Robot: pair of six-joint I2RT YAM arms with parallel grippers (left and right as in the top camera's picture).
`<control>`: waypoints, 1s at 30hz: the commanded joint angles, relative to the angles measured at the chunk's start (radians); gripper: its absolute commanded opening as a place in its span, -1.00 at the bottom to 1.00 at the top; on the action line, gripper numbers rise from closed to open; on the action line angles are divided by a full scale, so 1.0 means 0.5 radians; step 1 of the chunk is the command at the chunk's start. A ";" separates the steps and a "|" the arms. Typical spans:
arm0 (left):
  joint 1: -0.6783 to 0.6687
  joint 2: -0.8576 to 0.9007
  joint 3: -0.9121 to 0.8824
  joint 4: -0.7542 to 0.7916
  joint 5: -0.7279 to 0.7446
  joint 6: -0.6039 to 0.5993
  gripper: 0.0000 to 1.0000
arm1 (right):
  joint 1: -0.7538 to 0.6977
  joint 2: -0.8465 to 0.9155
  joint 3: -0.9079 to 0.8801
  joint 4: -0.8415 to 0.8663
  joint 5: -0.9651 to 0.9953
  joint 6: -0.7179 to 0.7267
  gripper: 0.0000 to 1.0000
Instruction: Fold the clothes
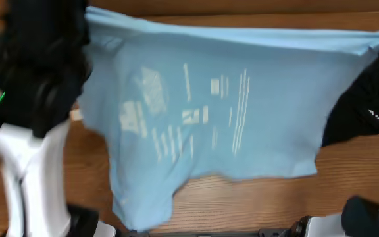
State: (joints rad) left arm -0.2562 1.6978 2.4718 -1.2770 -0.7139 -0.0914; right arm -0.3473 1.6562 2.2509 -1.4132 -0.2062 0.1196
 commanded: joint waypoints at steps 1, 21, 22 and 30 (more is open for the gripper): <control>0.139 0.254 0.002 0.060 0.004 0.049 -0.92 | 0.066 0.237 -0.033 0.141 0.044 -0.056 -0.92; 0.366 1.251 0.005 0.650 0.630 0.129 -0.92 | 0.155 1.083 -0.031 0.861 -0.022 -0.040 -0.91; 0.366 1.232 0.011 0.542 0.632 0.084 -0.91 | 0.150 1.083 -0.030 0.812 -0.050 -0.040 -0.91; 0.369 1.155 0.010 -0.056 0.845 -0.004 -0.92 | 0.116 1.083 -0.031 0.340 -0.126 -0.049 -0.91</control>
State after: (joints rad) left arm -0.0841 2.3413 2.4603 -1.2556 -0.3523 -0.0715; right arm -0.2733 2.2044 2.2246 -1.2068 -0.2607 0.1036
